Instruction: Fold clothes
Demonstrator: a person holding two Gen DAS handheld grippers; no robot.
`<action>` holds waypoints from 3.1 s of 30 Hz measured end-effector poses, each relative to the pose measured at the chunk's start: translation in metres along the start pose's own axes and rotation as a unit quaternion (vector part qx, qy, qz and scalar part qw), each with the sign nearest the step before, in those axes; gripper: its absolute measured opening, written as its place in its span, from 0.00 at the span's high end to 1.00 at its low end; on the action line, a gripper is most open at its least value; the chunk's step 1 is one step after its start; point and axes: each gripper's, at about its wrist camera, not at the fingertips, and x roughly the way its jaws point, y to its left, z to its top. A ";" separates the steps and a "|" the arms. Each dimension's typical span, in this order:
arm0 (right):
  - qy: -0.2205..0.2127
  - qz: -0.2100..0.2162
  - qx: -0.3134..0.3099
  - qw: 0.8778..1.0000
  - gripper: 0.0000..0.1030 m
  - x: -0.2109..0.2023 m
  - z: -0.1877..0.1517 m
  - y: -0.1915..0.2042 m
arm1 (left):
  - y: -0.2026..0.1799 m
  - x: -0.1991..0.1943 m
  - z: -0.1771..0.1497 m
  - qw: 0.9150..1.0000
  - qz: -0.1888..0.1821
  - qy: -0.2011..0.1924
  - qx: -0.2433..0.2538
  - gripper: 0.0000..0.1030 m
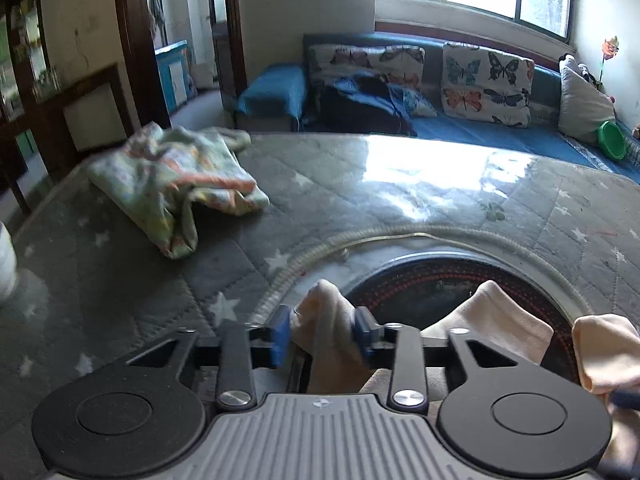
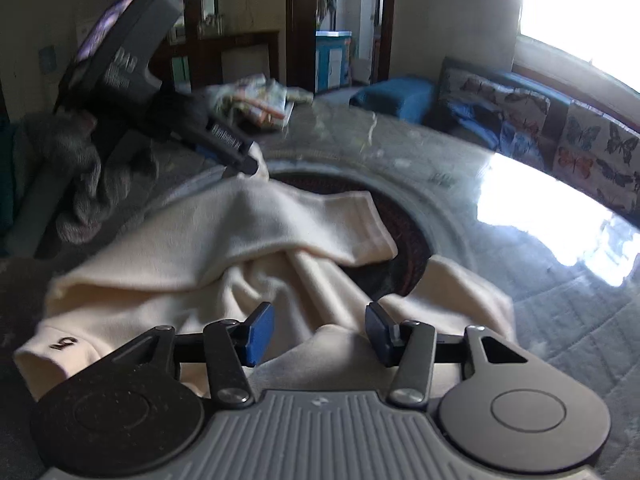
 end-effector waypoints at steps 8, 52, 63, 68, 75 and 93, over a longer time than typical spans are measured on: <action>0.008 -0.061 0.005 0.998 0.58 0.003 0.005 -0.027 | -0.032 -0.036 -0.011 0.996 -0.062 -0.032 0.058 0.10; -0.014 -0.064 0.039 0.997 0.96 -0.006 -0.002 -0.050 | -0.110 0.006 -0.027 0.976 -0.108 0.006 0.187 0.20; -0.075 -0.145 0.116 0.980 0.97 -0.083 -0.026 -0.100 | -0.120 0.018 -0.024 0.974 -0.122 0.007 0.193 0.41; -0.064 -0.190 0.162 0.966 0.97 -0.108 -0.055 -0.122 | -0.120 0.017 -0.025 0.970 -0.148 0.004 0.194 0.74; -0.034 -0.192 0.186 0.963 0.94 -0.119 -0.086 -0.126 | -0.110 0.007 -0.026 0.972 -0.157 -0.019 0.172 0.95; -0.033 -0.116 0.193 0.974 0.70 -0.093 -0.072 -0.093 | 0.074 -0.120 -0.032 0.988 -0.034 -0.141 -0.058 0.96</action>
